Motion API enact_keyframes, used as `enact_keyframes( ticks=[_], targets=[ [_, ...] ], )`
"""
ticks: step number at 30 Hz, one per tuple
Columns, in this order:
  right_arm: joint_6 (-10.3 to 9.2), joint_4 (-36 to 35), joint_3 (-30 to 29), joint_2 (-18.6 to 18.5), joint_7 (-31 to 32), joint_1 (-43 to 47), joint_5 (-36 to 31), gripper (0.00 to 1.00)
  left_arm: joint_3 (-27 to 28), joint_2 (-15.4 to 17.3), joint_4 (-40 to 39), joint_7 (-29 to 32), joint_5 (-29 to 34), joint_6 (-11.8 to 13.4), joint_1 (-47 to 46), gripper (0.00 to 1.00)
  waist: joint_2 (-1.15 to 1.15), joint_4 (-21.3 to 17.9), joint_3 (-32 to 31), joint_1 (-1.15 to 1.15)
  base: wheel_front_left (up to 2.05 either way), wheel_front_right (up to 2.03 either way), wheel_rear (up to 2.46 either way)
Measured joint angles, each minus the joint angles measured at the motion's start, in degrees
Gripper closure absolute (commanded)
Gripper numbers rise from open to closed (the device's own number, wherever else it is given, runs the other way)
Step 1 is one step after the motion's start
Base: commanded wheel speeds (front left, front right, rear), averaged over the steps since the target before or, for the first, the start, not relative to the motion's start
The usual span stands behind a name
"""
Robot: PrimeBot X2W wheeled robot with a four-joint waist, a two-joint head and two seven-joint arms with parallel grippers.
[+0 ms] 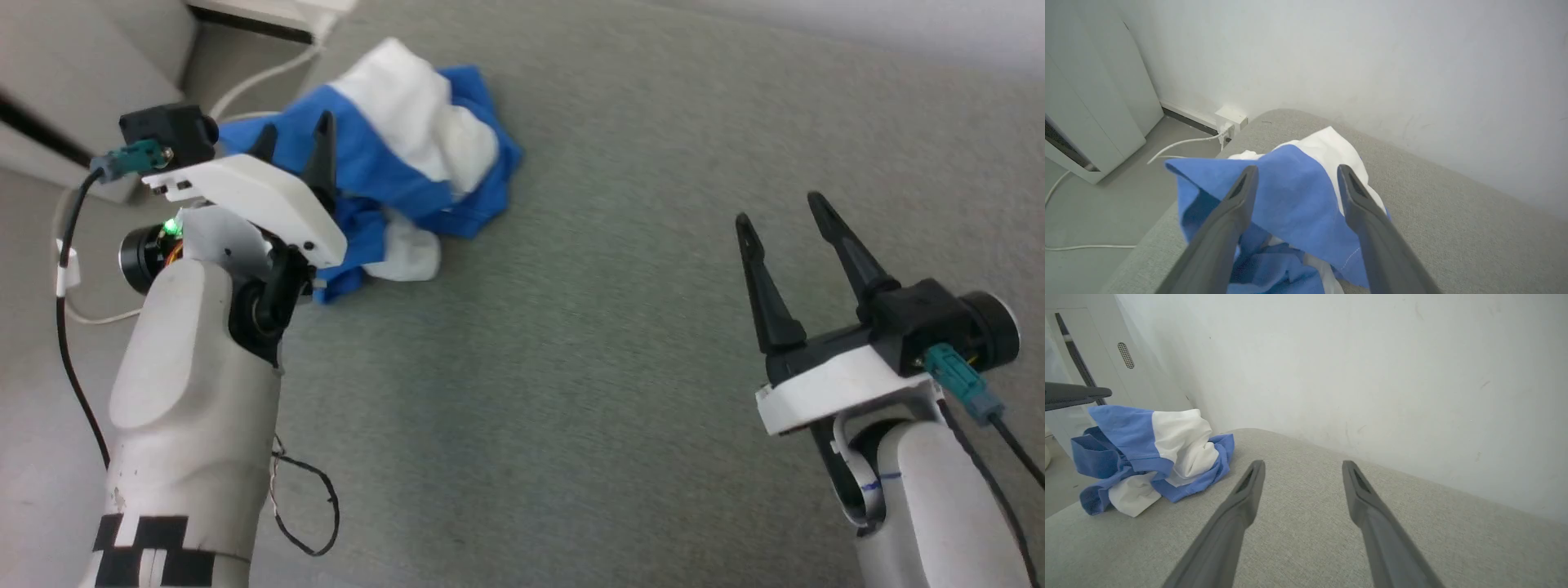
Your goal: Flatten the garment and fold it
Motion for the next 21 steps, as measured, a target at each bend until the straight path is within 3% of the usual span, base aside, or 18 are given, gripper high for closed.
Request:
enact_keyframes(
  ticks=[10, 14, 15, 16, 17, 19, 21],
  targets=[
    [-0.01, 0.7, 0.2, 0.0, -1.0, -1.9, -0.1, 0.00, 2.0, 0.1, 9.9, 11.2, -5.3, 0.6, -3.5, 0.00, 0.00, -8.3, 7.8, -0.01, 0.00, 0.00, 0.00],
    [-0.01, 1.6, 0.5, 0.0, -1.7, -2.6, 0.3, 0.00, 1.6, 3.1, 12.3, 14.6, -4.7, 2.1, -6.4, 0.00, 0.00, -11.2, 9.7, -0.03, 0.00, 0.00, 0.00],
    [-0.01, 1.8, 0.6, 0.0, -1.8, -2.6, 0.7, 0.00, 1.4, 3.7, 12.6, 15.2, -4.5, 2.3, -6.9, 0.31, 0.00, -11.8, 10.0, -0.03, 0.00, 0.00, 0.00],
    [-0.01, 2.2, 0.6, 0.0, -2.1, -2.6, 1.0, 0.00, 1.2, 4.3, 12.8, 15.6, -4.1, 2.5, -7.1, 0.73, 0.00, -12.5, 10.3, -0.03, 0.00, 0.00, 0.00],
    [-0.01, 2.5, 0.6, 0.0, -2.3, -2.6, 1.3, 0.00, 1.1, 4.8, 12.9, 15.7, -3.9, 2.5, -7.2, 1.00, 0.00, -13.0, 10.4, -0.03, 0.00, 0.00, 0.00],
    [-0.01, 3.3, 0.3, 0.0, -2.8, -2.6, 1.8, 0.00, 1.4, 5.7, 12.7, 13.2, -3.3, 2.7, -7.0, 1.00, 0.00, -13.8, 10.3, -0.03, 0.00, 0.00, 0.00],
    [-0.01, 4.1, 0.0, 0.0, -3.2, -2.5, 2.2, 0.00, 1.9, 5.4, 11.9, 6.7, -2.4, 4.0, -5.8, 1.00, 0.00, -14.2, 9.6, -0.01, 0.00, 0.00, 0.00]
  ],
)
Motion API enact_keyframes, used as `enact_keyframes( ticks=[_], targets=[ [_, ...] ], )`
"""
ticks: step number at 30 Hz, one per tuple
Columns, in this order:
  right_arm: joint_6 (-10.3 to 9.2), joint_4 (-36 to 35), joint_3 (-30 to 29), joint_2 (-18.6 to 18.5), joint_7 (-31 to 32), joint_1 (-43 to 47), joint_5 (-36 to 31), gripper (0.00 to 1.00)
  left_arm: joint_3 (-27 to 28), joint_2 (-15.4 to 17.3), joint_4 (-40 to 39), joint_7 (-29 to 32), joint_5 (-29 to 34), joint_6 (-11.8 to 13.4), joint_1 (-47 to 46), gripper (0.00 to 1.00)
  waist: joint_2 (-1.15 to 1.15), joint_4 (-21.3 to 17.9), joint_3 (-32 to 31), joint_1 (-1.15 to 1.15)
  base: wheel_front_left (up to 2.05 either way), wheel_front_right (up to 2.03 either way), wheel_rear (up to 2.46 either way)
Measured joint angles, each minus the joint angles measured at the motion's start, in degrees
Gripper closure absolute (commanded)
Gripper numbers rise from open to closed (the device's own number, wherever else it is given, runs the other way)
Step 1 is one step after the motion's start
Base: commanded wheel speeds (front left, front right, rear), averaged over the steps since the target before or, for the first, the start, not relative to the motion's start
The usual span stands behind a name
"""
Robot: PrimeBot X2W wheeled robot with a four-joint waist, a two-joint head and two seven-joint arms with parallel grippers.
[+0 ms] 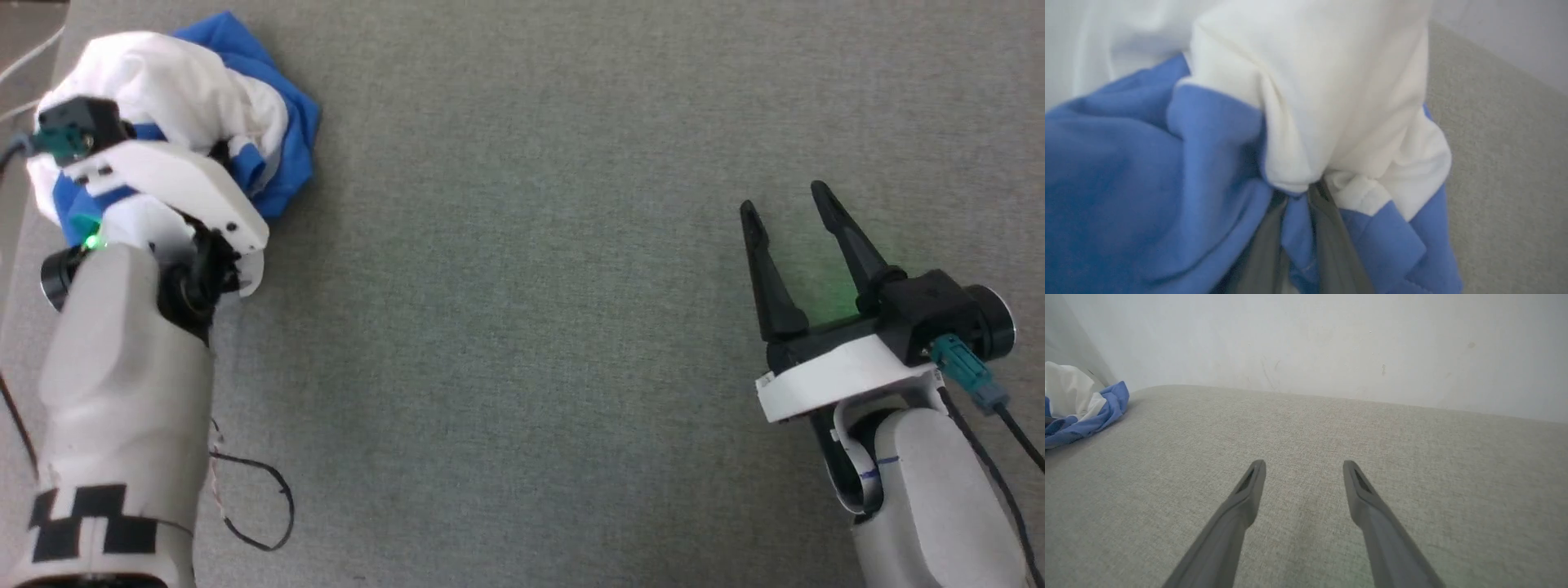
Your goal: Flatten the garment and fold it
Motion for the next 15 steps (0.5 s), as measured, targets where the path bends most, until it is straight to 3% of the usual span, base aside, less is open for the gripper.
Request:
enact_keyframes(
  ticks=[5, 8, 15],
  targets=[
    [0.00, 2.4, -1.2, 0.0, -1.4, 1.4, 1.5, 0.00, 0.1, -0.1, -2.1, -17.2, 3.9, 1.8, 3.1, 1.00, 0.00, -0.8, -3.2, 0.00, 0.00, 0.00, 0.00],
    [0.00, 3.4, -1.8, 0.0, -2.0, 2.9, 2.5, 0.00, -0.4, 0.8, -4.6, -24.4, 6.4, 2.2, 3.1, 1.00, 0.00, -1.0, -6.1, 0.00, 0.00, 0.00, 0.00],
    [0.00, 5.4, -3.4, 0.0, -3.0, 7.1, 5.0, 0.00, -3.3, -0.5, -11.0, -28.1, 9.0, 1.9, 2.2, 1.00, 0.00, -1.1, -14.5, -0.02, 0.00, 0.00, 0.00]
  ],
)
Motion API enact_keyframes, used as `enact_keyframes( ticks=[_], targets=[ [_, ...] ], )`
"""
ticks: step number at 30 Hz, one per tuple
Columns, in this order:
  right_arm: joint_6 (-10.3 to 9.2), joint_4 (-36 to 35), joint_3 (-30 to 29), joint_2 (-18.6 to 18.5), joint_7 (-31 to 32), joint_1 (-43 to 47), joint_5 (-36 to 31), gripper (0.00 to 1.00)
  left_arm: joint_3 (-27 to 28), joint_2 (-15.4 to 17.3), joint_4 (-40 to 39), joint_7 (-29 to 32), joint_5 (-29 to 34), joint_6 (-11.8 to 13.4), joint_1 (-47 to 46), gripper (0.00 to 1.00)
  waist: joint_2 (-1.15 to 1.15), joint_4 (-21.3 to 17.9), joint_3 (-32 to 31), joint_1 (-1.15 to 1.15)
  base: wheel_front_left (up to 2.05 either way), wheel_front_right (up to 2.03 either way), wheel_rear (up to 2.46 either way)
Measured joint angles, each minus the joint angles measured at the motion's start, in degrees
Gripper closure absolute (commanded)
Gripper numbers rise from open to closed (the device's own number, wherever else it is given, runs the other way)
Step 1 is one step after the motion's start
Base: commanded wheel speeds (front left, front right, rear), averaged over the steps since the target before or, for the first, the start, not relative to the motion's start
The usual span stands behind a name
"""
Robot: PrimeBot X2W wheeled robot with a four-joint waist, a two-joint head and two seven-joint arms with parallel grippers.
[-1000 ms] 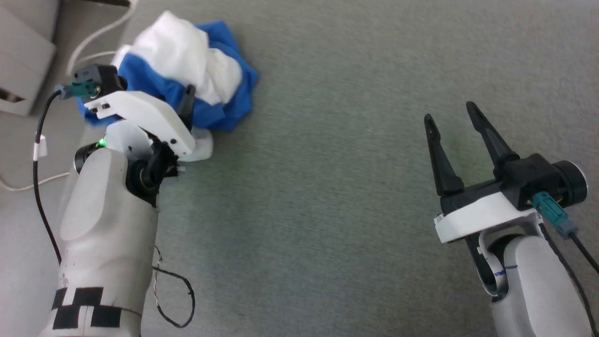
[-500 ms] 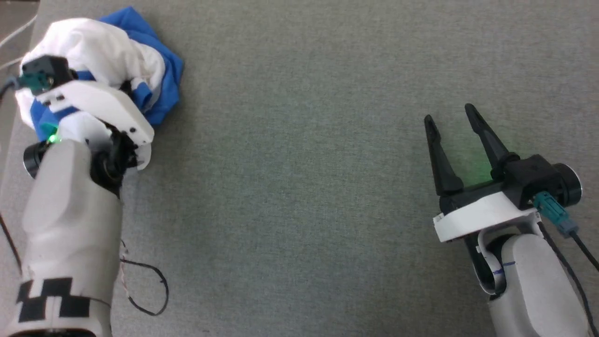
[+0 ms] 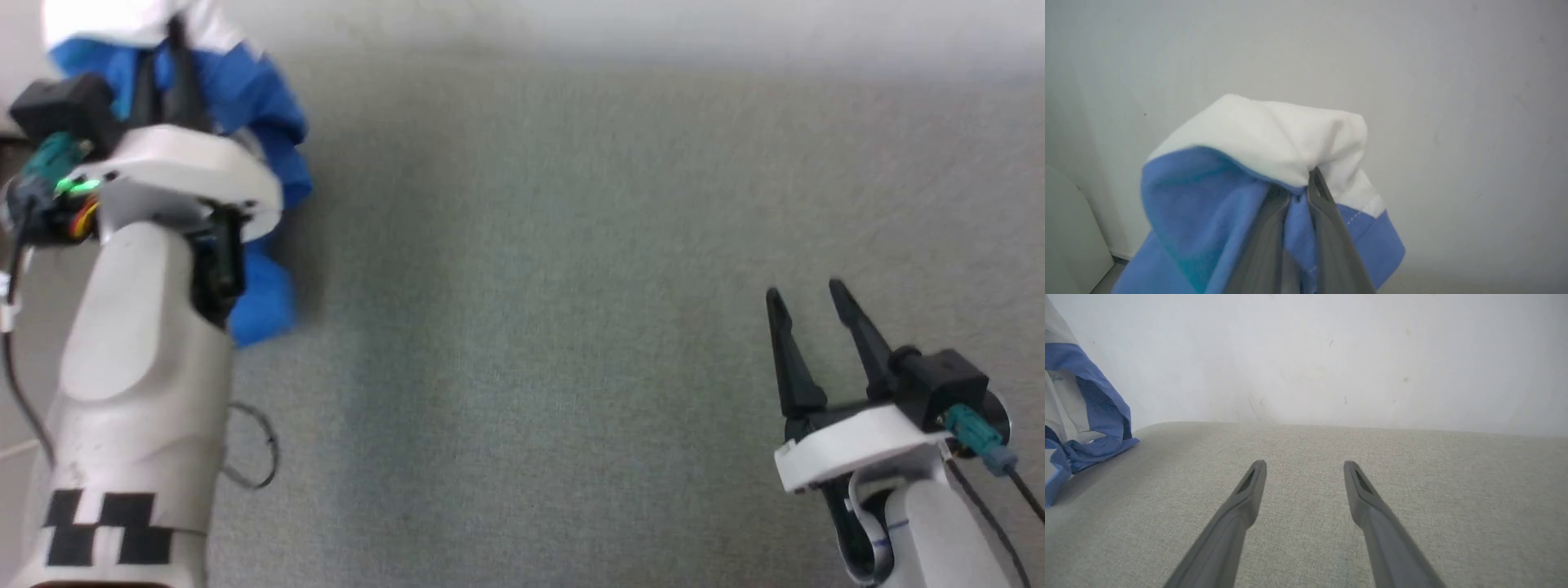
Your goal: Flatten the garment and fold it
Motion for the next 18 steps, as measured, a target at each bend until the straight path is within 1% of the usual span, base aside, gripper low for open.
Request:
enact_keyframes(
  ticks=[4, 7, 13, 18],
  targets=[
    [0.00, 0.2, -0.4, 0.0, -0.1, 1.4, 0.3, 0.00, -2.3, -2.8, -2.8, 0.0, 0.1, -1.0, -1.6, 1.00, 0.00, -0.9, -4.3, -0.01, 0.00, 0.00, 0.00],
    [0.00, 0.0, -0.6, 0.1, 0.0, 1.9, 0.4, 0.00, -4.3, -5.1, -4.0, 1.0, 0.1, -2.0, -2.9, 1.00, 0.00, -2.6, -6.6, -0.01, 0.00, 0.00, 0.00],
    [0.00, -0.6, -1.1, 0.0, 0.2, 2.9, 0.4, 0.00, -9.9, -9.8, -5.2, 3.3, -0.5, -4.6, -6.0, 1.00, 0.00, -7.6, -9.1, -0.01, 0.00, 0.00, 0.00],
    [0.00, -1.4, -1.1, 0.0, 0.7, 3.2, 0.4, 0.00, -17.0, -11.5, -6.0, 5.5, -3.4, -7.2, -7.3, 1.00, 0.00, -12.5, -9.5, 0.00, 0.00, 0.00, 0.00]
  ],
)
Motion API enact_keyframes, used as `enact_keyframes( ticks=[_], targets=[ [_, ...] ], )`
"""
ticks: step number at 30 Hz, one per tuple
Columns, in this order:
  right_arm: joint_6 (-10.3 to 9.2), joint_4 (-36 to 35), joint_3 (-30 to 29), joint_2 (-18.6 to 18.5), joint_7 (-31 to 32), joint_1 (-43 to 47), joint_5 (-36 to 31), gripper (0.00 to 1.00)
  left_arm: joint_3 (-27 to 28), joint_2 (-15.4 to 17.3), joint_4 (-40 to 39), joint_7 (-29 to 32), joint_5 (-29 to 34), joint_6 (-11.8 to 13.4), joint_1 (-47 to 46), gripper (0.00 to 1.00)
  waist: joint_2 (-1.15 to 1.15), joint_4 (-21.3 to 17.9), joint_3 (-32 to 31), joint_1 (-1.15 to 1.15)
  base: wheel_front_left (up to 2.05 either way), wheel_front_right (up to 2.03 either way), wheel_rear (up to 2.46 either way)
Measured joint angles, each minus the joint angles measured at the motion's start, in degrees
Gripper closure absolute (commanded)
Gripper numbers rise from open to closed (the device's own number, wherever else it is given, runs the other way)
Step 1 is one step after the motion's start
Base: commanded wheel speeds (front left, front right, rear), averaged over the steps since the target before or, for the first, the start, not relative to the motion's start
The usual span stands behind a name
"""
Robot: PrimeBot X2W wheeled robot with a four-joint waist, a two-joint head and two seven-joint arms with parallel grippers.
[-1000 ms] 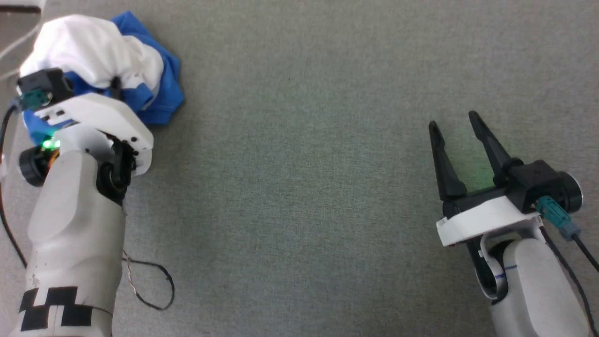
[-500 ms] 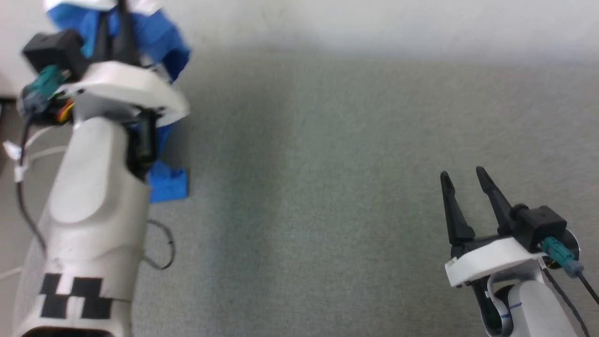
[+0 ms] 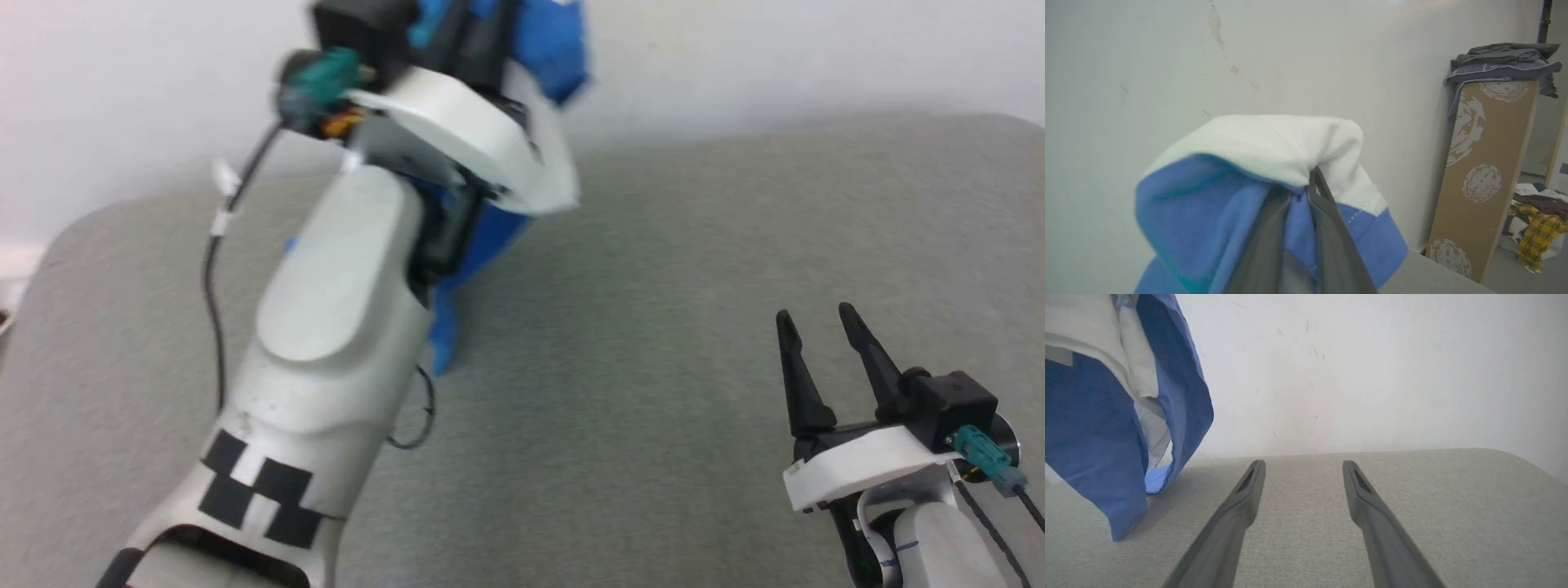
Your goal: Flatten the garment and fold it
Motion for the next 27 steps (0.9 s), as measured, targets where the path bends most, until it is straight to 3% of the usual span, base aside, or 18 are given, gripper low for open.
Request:
enact_keyframes(
  ticks=[5, 9, 18, 20, 23, 27],
  targets=[
    [0.00, -0.5, 0.3, 0.0, 0.1, 0.0, 0.6, 0.00, -11.0, -0.2, 0.2, 5.2, -7.0, -0.8, 1.0, 1.00, 0.00, -4.3, 0.4, 0.00, 0.00, 0.00, 0.00],
    [0.00, -0.5, 0.6, 0.0, 0.1, 0.0, 0.8, 0.00, -18.8, -0.5, 4.8, 12.5, -11.1, -1.3, 5.6, 1.00, 0.00, -7.0, 1.3, 0.01, 0.00, 0.00, 0.00],
    [0.00, -0.3, 1.2, 0.0, 0.1, -0.1, 0.9, 0.00, -28.7, -0.5, 15.0, 27.3, -18.5, -3.7, 13.4, 0.98, 0.00, -8.9, 3.9, 0.01, 0.00, 0.00, 0.00],
    [0.00, -0.3, 1.4, 0.0, 0.1, -0.2, 0.9, 0.00, -29.4, -0.5, 15.3, 28.3, -20.0, -3.9, 14.2, 0.00, 0.00, -8.5, 3.9, 0.01, 0.00, 0.00, 0.00],
    [0.00, -0.3, 1.6, 0.0, 0.5, -0.2, 0.8, 0.00, -29.2, -0.5, 14.9, 26.7, -21.7, -4.1, 14.4, 0.00, 0.00, -7.8, 3.7, 0.01, 0.00, 0.00, 0.00],
    [0.00, -0.4, 1.5, 0.0, 0.9, -0.2, 0.4, 0.00, -25.9, -0.4, 12.8, 17.9, -22.1, -4.0, 14.7, 0.00, 0.00, -6.7, 2.9, 0.01, 0.00, 0.00, 0.00]
  ],
)
